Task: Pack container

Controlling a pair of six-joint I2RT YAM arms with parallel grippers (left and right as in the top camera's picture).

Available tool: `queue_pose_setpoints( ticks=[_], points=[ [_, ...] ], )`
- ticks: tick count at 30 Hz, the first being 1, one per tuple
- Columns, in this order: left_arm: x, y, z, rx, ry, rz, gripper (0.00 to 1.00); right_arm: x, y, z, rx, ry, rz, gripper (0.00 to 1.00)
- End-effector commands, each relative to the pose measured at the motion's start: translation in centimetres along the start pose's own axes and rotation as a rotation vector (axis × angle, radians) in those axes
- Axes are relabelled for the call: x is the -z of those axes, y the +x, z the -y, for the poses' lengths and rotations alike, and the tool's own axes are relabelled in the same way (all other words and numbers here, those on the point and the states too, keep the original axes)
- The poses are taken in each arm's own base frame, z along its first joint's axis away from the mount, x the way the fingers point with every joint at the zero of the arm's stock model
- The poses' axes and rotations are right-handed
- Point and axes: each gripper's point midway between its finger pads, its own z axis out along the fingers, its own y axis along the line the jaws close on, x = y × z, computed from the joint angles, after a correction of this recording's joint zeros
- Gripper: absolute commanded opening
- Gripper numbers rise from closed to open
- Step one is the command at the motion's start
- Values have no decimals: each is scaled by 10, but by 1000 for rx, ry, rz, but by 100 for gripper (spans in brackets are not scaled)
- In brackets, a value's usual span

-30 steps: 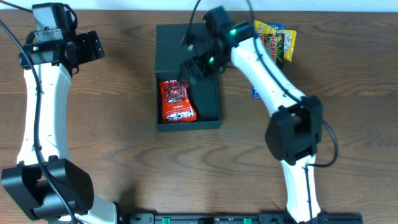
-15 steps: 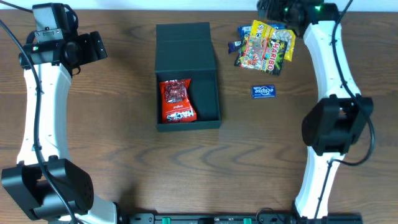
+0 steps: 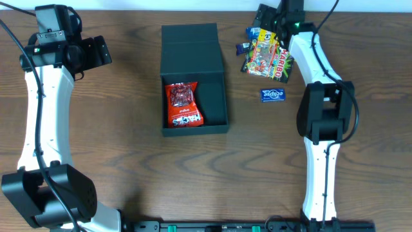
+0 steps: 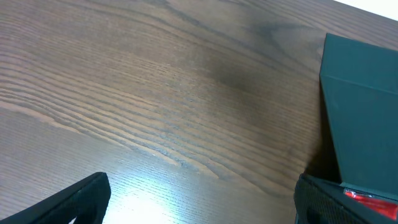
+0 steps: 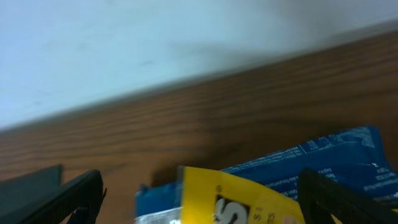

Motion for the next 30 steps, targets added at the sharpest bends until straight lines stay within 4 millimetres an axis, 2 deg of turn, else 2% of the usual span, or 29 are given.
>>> queue_pose_setpoints(
  ticks=[1, 8, 13, 19, 23, 28, 30],
  points=[
    [-3, -1, -1, -8, 0, -5, 96, -8, 3, 12, -18, 46, 12, 99],
    [-3, -1, -1, -9, -1, -6, 95, -13, 7, 30, 49, 132, 15, 95],
    [-3, -2, -1, -9, -3, -1, 95, -12, 29, 36, 81, 156, -78, 93],
    [-4, -3, -1, -9, -2, 3, 95, -6, 49, 28, 186, 160, -167, 92],
    [-4, -3, -1, -9, -3, 3, 95, 8, 44, 14, 237, 189, -187, 93],
    [-4, -3, -2, -8, -10, 4, 95, 31, 39, 10, 239, 206, -248, 93],
    [-4, -4, -2, -8, -10, 5, 95, 40, 30, 5, 240, 204, -240, 95]
  ],
)
